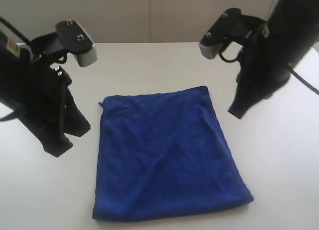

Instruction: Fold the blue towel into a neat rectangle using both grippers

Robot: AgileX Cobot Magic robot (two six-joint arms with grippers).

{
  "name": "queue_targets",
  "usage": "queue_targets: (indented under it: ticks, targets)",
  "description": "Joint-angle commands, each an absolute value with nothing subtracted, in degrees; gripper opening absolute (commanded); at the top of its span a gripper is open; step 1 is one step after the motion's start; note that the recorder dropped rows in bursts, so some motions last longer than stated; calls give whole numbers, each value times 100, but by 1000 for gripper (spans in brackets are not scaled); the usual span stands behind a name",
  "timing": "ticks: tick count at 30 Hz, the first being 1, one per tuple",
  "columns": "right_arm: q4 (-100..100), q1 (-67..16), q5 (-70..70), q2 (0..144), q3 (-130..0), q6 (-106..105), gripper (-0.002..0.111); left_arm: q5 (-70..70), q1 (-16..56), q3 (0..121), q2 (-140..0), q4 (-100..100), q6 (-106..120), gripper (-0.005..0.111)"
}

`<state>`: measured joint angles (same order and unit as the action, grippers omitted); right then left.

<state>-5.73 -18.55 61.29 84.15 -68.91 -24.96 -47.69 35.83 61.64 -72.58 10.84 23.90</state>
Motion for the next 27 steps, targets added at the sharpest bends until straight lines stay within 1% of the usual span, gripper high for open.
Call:
queue_targets:
  ticks: [1,5,10,12,14,16,17,19,21,23,25,26,27]
  targets:
    - [-422,-1824,5852,7611,-6041,-3197,0,-5612,3710,6528,-7495,1032,2676,0]
    - [-422,-1824,5646,7360,-5512,-3511,0,-5525,4059,6338,-7758,1032,3105,0]
    - [-347,-1824,5282,7373,-4911,-4259,0,-4753,4455,5889,-8132,1032,3744,0]
    - [-337,-1824,5022,7373,-4704,-4417,3,-4552,4491,5759,-8290,1085,3909,1]
    - [-337,-1824,4869,7373,-4534,-4503,8,-4368,4491,5642,-8435,1131,4082,7]
    - [-337,-1824,4714,7373,-4411,-4491,13,-4243,4491,5575,-8554,1140,4213,17]
    - [-321,-1824,4630,7373,-4373,-4477,14,-4157,4491,5563,-8620,1183,4213,22]
    - [-231,-1824,4524,7373,-4310,-4463,14,-3777,4491,5537,-8740,1368,4119,27]
    - [-81,-1824,4422,7373,-4256,-4463,14,-3361,4491,5526,-8891,1592,3769,25]
    - [94,-1824,4408,7373,-4256,-4463,14,-3178,4491,5526,-9078,1626,3665,17]
    - [245,-1824,4408,7373,-4256,-4463,14,-3138,4491,5526,-9294,1587,3665,3]
    - [322,-1824,4395,7373,-4256,-4463,14,-3124,4463,5526,-9387,1550,3665,0]
    - [367,-1824,4396,7373,-4256,-4463,14,-3105,4463,5526,-9505,1417,3552,0]
